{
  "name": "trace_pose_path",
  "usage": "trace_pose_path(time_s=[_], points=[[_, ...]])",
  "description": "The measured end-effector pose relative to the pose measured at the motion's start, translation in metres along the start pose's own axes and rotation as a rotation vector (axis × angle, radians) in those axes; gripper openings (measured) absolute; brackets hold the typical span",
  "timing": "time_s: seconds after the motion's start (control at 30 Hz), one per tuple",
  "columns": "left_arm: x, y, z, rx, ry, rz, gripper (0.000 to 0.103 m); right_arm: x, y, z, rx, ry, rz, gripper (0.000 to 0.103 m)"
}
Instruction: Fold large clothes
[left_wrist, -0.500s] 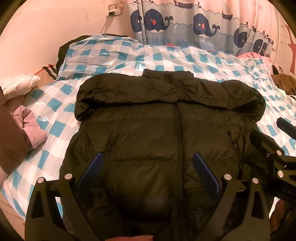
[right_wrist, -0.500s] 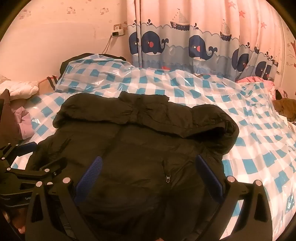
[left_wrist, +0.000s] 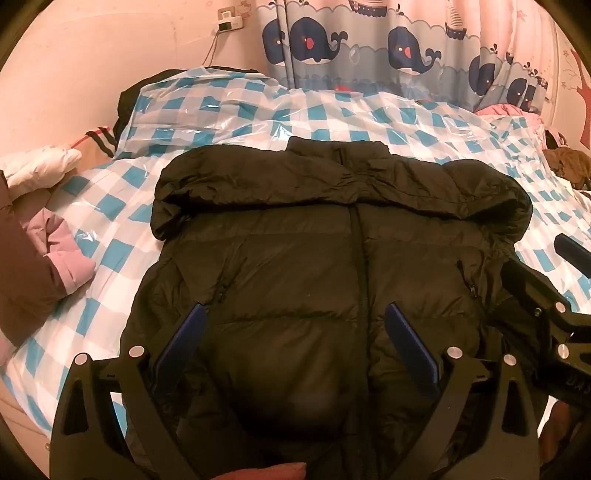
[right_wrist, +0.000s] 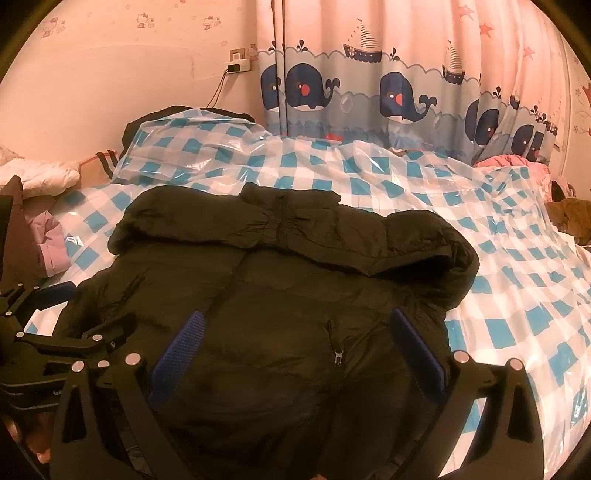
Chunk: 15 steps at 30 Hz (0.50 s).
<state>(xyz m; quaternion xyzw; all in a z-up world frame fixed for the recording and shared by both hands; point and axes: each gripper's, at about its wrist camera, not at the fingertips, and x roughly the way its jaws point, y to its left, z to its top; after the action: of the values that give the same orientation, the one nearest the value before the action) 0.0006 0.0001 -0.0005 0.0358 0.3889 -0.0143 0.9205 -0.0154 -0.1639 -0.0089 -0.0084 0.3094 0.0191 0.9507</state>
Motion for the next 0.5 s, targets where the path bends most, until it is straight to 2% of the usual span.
trace_pose_path(time_s=[0.5], points=[[0.0054,0.0055,0.0003,-0.004,-0.001,0.013,0.093,-0.0008,0.0021,0.0022,0.002,-0.008,0.003,0.096]])
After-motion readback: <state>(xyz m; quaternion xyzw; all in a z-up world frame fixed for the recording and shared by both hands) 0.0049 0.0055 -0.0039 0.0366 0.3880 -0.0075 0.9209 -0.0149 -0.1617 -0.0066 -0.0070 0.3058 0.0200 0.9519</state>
